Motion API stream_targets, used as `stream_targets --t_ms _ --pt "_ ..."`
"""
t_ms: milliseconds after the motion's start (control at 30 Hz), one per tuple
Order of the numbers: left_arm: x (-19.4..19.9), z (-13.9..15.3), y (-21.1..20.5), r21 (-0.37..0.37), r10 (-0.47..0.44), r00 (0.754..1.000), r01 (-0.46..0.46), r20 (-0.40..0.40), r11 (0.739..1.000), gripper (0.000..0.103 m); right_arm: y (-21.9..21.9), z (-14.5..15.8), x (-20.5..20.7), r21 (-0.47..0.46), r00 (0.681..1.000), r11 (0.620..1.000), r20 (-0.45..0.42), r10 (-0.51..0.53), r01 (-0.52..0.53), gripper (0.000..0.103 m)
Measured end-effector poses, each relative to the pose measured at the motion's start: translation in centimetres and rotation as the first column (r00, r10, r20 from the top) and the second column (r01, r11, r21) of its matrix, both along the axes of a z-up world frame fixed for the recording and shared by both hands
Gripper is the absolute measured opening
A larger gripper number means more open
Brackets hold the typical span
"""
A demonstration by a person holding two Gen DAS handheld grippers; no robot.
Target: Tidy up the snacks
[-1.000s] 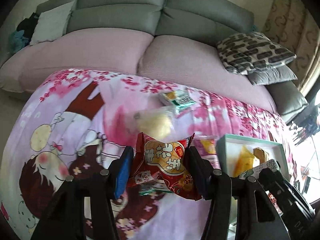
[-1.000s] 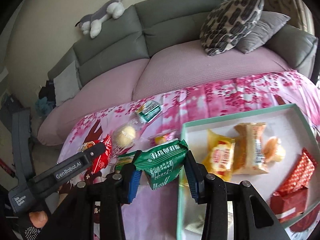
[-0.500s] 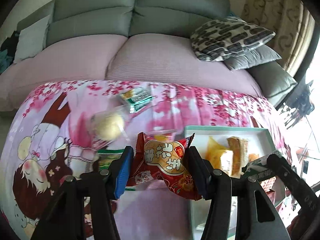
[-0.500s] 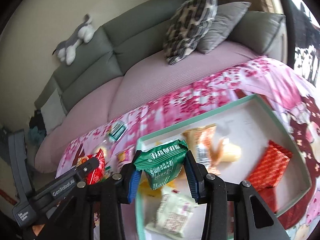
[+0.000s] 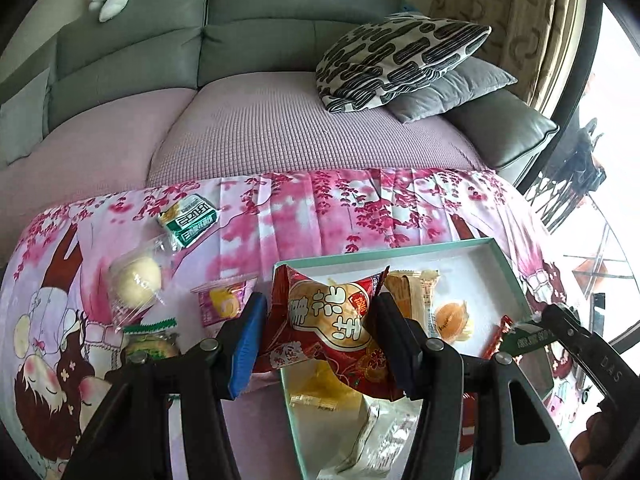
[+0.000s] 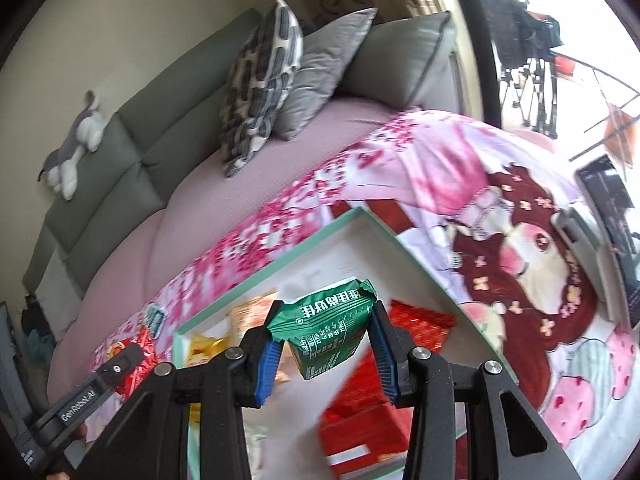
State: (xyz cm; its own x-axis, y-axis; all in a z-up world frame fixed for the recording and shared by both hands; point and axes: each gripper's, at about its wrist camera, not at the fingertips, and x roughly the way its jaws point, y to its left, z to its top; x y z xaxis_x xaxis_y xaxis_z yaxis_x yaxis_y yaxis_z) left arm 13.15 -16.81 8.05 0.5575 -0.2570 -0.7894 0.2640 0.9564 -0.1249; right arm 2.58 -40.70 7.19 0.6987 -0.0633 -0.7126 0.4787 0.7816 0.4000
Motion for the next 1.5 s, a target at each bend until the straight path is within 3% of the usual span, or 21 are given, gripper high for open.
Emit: stream_targets --t_ms 267,600,1500 --pt "2.5 -2.3 0.1 0.047 0.053 0.998 -0.052 -0.028 0.998 0.058 -0.3 -1.5 0.6 0.007 0.999 1.000 -0.033 0.009 -0.009 0.043" --pt "3.6 -4.9 -1.0 0.062 0.038 0.996 -0.033 -0.075 0.998 0.058 -0.1 -2.4 1.1 0.009 0.998 1.000 -0.056 0.018 -0.018 0.043" --pt "3.5 -5.6 -2.9 0.055 -0.027 0.995 0.032 -0.099 0.998 0.058 0.1 -3.2 2.3 -0.011 0.996 0.999 -0.075 0.037 -0.038 0.044"
